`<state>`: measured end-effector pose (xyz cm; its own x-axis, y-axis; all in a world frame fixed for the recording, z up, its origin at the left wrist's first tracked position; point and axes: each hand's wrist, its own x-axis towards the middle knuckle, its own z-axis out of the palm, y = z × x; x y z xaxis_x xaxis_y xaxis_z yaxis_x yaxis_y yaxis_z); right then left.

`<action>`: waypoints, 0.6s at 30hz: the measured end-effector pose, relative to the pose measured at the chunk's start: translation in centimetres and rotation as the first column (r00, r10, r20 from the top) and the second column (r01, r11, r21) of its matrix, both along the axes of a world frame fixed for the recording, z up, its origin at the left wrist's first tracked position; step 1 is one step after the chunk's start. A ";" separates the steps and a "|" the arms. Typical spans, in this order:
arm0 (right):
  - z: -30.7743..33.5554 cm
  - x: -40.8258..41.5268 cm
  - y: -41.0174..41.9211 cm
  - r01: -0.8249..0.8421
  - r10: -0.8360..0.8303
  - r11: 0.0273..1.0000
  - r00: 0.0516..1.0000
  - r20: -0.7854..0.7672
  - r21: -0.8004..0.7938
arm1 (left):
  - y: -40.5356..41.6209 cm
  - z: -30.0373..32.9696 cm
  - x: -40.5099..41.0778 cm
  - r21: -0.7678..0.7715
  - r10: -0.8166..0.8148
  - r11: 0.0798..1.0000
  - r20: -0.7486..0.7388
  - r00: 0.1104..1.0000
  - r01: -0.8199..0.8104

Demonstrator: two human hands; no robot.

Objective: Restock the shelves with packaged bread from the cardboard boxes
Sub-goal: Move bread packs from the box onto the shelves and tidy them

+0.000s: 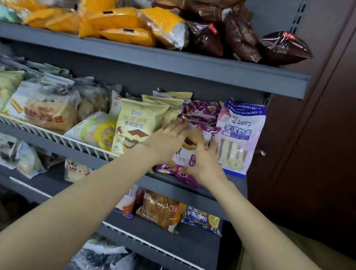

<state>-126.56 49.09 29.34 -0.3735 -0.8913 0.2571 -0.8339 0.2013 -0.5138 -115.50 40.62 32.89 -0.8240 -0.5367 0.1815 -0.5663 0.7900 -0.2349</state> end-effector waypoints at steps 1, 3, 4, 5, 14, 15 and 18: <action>-0.4 0.2 -0.3 0.030 -0.032 0.998 0.999 -0.030 -0.047 | -0.1 -0.4 -0.3 -0.048 -0.015 0.999 -0.056 0.998 0.012; -1.1 0.4 -1.1 0.087 -0.095 0.991 0.992 -0.077 -0.101 | -0.3 -1.1 -0.7 -0.149 -0.036 0.989 -0.149 0.988 0.013; -1.4 0.5 -1.5 0.119 -0.131 0.986 0.986 -0.103 -0.113 | -0.4 -1.1 -0.8 -0.185 -0.039 0.983 -0.162 0.986 0.008; -1.6 0.6 -1.9 0.152 -0.168 0.981 0.976 -0.139 -0.119 | -0.7 -1.3 -0.8 -0.211 -0.047 0.977 -0.165 0.985 0.011; -1.6 2.0 -3.7 0.388 -0.429 0.903 0.795 -0.428 -0.184 | -3.4 3.4 -1.0 -0.079 -0.062 0.996 -0.137 0.989 0.052; -1.3 1.9 -3.8 0.397 -0.442 0.896 0.758 -0.480 -0.198 | -3.7 3.8 -1.0 -0.097 -0.032 0.995 -0.063 0.997 0.026; -0.6 1.6 -4.0 0.336 -0.413 0.910 0.690 -0.594 -0.243 | -4.5 4.3 -1.7 -0.074 0.007 0.997 0.086 0.996 -0.001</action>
